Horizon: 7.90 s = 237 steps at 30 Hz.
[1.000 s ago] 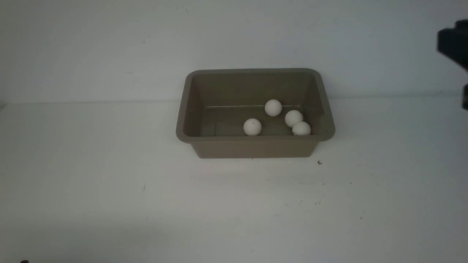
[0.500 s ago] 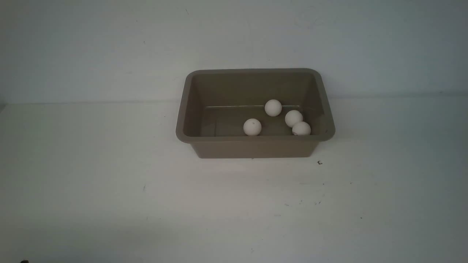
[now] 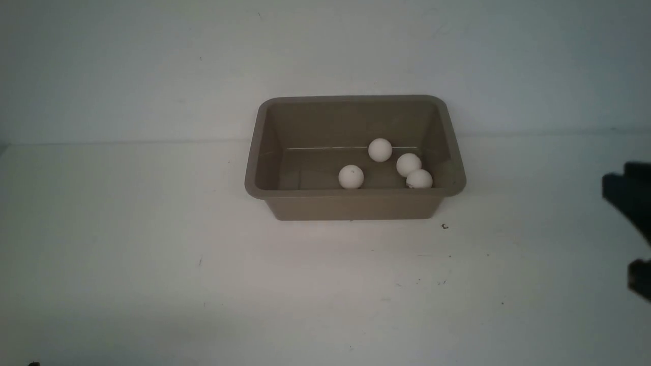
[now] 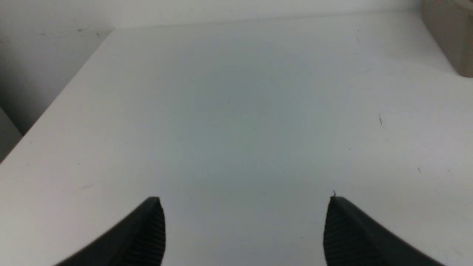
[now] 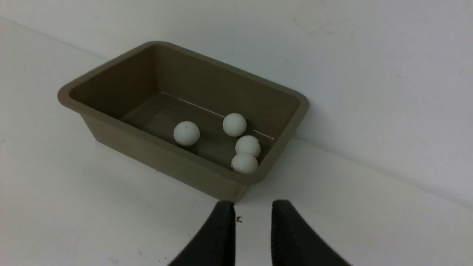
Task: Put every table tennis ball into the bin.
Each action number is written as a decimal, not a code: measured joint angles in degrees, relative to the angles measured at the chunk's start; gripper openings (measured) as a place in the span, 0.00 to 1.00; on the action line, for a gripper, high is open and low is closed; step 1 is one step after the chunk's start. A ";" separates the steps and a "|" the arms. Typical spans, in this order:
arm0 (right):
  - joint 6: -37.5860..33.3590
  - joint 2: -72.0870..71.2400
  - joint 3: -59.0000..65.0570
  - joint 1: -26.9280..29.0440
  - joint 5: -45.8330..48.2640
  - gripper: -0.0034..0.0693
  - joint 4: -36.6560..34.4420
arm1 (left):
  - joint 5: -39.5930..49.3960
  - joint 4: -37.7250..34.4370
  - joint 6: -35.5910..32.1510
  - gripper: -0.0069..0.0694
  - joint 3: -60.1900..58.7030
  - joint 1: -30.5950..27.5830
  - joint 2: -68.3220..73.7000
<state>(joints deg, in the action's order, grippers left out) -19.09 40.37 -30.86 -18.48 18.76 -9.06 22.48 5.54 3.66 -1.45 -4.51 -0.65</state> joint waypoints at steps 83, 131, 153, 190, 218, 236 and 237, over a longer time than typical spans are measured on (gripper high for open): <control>4.60 -40.94 32.34 17.01 2.44 0.24 -2.93 | 0.00 0.02 -0.05 0.77 0.00 0.00 0.00; 4.58 -40.94 32.34 17.01 2.54 0.24 -2.93 | 0.00 0.02 -0.05 0.77 0.00 0.00 0.00; 14.39 -40.95 32.19 17.01 3.61 0.24 0.89 | 0.00 0.02 -0.05 0.77 0.00 0.00 0.00; 17.96 -41.05 32.13 17.01 3.61 0.24 7.60 | 0.00 0.02 -0.05 0.77 0.00 0.00 0.00; 17.96 -41.05 32.13 17.01 3.61 0.24 7.60 | 0.00 0.02 -0.05 0.77 0.00 0.00 0.00; 17.96 -41.05 32.13 17.01 3.61 0.24 7.60 | -0.05 -9.58 -0.05 0.77 0.00 0.00 0.00; 17.96 -41.05 32.13 17.01 3.61 0.24 7.60 | -0.05 -9.64 -0.05 0.77 0.00 0.00 0.00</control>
<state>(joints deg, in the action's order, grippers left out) -1.13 -0.69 1.27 -1.48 22.37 -1.46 22.43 -4.10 3.61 -1.45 -4.51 -0.65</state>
